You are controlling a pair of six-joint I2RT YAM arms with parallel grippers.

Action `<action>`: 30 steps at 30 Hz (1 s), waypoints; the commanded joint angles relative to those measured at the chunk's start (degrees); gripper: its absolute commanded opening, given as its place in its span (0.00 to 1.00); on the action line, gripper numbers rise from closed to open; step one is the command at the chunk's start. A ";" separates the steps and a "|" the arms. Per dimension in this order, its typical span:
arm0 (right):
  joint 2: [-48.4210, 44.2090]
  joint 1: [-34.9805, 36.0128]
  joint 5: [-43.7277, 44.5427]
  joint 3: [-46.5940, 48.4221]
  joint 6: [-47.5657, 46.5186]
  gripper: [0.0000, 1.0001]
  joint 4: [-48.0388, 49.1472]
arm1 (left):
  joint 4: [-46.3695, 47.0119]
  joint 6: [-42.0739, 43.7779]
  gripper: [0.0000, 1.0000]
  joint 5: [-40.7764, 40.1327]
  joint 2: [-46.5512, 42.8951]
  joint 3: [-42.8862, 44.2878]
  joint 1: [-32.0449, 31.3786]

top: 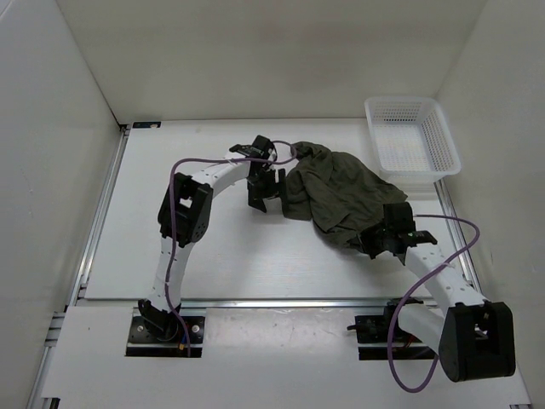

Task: Fold and stack the shorts
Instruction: Move the shorts to the center of the board

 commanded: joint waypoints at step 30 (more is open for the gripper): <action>-1.77 -2.87 11.68 15.89 -18.65 0.00 -13.08 | -2.71 3.66 0.10 0.65 -5.89 5.45 10.39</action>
